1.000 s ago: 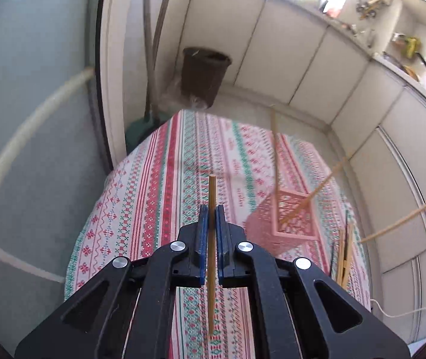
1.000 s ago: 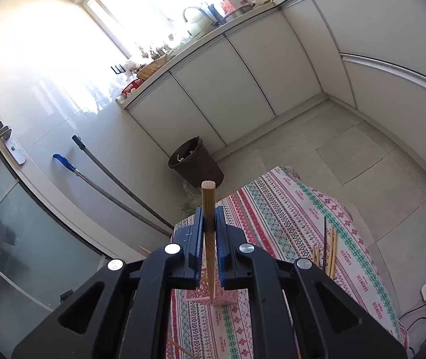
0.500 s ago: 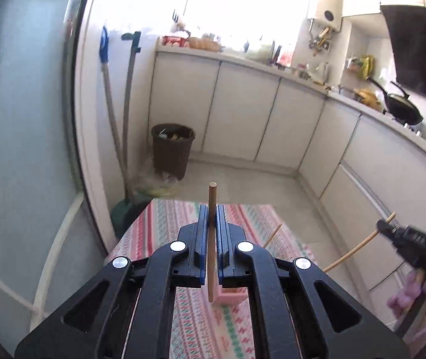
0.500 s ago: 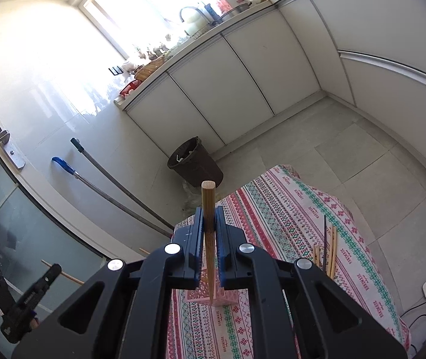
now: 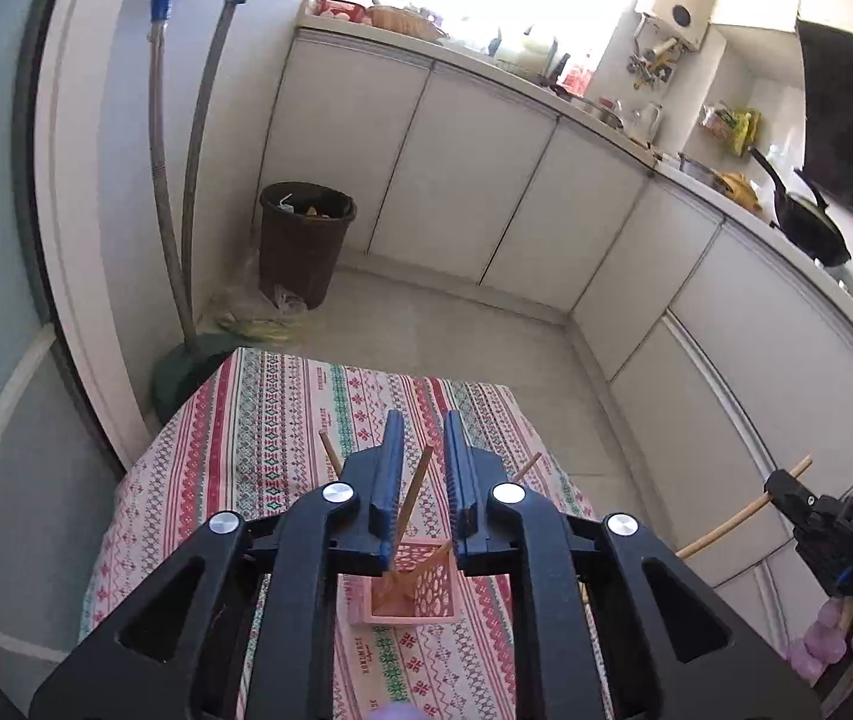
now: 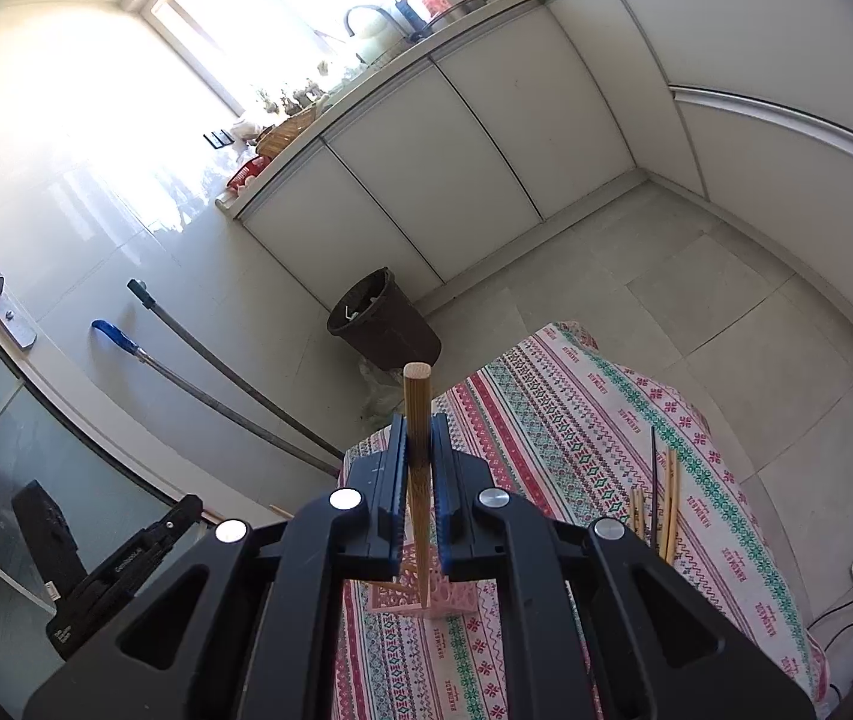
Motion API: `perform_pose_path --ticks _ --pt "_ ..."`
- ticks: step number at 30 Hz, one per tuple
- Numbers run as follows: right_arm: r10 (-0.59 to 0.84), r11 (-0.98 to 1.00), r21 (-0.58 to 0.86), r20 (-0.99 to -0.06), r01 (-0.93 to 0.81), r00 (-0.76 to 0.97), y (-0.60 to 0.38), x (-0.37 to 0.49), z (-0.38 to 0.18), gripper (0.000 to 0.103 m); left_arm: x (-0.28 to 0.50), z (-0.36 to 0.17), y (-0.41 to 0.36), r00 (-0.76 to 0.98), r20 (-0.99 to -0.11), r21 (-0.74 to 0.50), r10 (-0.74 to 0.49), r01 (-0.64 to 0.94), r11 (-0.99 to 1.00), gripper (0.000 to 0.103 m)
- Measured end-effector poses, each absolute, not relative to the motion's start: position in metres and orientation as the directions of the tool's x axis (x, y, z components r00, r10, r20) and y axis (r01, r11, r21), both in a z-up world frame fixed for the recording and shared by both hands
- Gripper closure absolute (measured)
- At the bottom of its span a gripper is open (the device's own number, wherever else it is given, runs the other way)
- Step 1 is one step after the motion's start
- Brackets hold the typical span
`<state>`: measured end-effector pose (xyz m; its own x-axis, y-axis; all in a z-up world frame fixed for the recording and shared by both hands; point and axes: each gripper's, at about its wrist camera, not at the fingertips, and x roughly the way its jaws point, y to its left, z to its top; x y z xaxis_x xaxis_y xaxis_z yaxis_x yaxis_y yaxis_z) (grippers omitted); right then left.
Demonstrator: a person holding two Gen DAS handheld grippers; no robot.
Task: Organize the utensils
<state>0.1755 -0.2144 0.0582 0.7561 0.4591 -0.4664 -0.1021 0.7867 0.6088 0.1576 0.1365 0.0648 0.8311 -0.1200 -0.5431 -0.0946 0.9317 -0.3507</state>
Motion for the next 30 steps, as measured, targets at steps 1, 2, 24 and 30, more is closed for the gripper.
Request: perform_pose_path --ticks 1,2,24,30 --pt "0.459 0.788 0.607 -0.465 -0.105 0.757 -0.213 0.176 0.059 0.095 0.152 0.068 0.14 0.846 -0.522 -0.364 -0.111 -0.103 0.926 0.085" --pt "0.46 0.788 0.606 -0.462 -0.11 0.758 -0.211 0.177 0.061 0.095 0.145 0.072 0.144 0.864 -0.495 -0.368 -0.085 -0.12 0.922 0.078" --pt "0.475 0.833 0.536 -0.563 -0.139 0.676 -0.101 0.23 0.021 0.09 0.121 0.056 0.187 0.86 -0.493 -0.516 -0.134 -0.165 0.841 0.055" --pt "0.445 0.858 0.484 -0.535 -0.171 0.718 -0.103 0.21 0.038 0.089 0.12 0.058 0.17 0.848 -0.506 -0.492 -0.155 -0.136 0.86 0.053"
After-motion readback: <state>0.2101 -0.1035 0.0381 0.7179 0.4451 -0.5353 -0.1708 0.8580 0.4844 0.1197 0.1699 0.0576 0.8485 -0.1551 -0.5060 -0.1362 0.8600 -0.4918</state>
